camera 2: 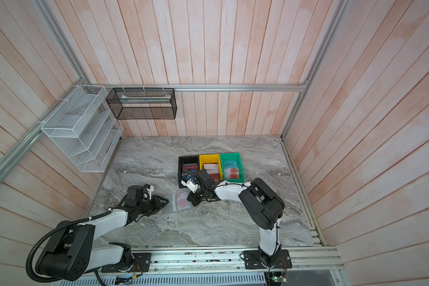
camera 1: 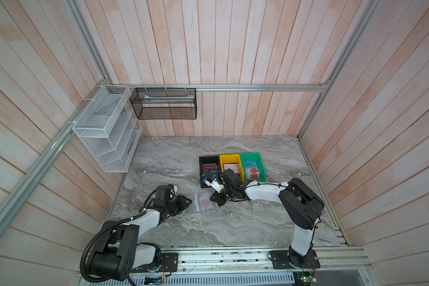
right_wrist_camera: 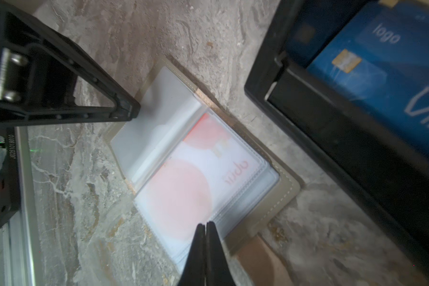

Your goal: Take the credit cards out of the card holder

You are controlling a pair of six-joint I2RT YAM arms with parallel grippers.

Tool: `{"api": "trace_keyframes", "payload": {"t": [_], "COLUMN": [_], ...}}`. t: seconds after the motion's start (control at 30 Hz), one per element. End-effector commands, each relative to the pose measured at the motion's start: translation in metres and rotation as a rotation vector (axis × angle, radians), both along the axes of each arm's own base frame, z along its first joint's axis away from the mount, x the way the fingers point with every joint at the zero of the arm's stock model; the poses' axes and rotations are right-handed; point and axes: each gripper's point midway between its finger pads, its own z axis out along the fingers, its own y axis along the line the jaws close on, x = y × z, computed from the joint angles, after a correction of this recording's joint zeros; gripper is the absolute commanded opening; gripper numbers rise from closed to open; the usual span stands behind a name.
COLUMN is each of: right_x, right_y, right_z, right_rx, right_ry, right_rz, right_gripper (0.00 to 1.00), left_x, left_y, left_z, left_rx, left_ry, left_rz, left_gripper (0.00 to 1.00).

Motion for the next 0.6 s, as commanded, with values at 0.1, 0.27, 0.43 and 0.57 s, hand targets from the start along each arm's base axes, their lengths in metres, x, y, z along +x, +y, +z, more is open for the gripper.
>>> {"api": "trace_keyframes", "payload": {"t": [0.1,0.27,0.43,0.57], "right_x": [0.008,0.004,-0.005,-0.007], "right_y": [-0.006,-0.006,0.003,0.006], "right_z": [-0.018,-0.024,-0.026,-0.025], "right_rx": [-0.081,-0.102,-0.094,-0.087], "right_ry": [0.002,0.018,0.033,0.035], "right_rz": [-0.045,-0.03,0.002,0.009], "right_gripper": [0.0,0.0,0.0,0.0], "left_x": [-0.022,-0.023,-0.023,-0.022], "left_y": [0.01,0.009,0.009,0.009], "left_z": [-0.032,-0.033,-0.035,-0.034], "left_rx": [0.069,0.062,0.062,0.057], "left_ry": [0.103,0.1,0.104,0.1], "left_rz": [0.006,0.007,0.004,0.004], "left_gripper": [0.35,0.35,0.35,0.35]}}
